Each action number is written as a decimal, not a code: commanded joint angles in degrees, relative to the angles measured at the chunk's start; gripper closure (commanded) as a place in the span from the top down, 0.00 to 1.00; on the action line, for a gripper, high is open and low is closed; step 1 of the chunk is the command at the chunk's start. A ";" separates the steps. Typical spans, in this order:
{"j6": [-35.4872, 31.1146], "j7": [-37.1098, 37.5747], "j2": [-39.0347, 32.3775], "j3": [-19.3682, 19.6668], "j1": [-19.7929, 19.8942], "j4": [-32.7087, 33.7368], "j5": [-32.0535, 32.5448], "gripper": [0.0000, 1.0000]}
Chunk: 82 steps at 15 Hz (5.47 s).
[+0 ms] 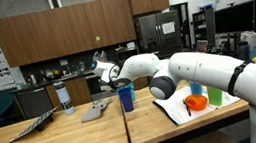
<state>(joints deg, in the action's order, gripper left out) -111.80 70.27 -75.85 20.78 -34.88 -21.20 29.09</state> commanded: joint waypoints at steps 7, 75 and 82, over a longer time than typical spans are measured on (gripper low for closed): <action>-1.56 1.80 -0.96 0.89 -0.18 0.02 -0.05 0.02; 19.73 1.27 16.25 0.51 -3.30 0.68 2.83 1.00; 21.32 6.90 16.18 -0.12 -5.56 0.06 3.70 1.00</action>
<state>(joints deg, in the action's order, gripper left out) -91.63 75.87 -60.32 21.08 -39.74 -21.14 33.02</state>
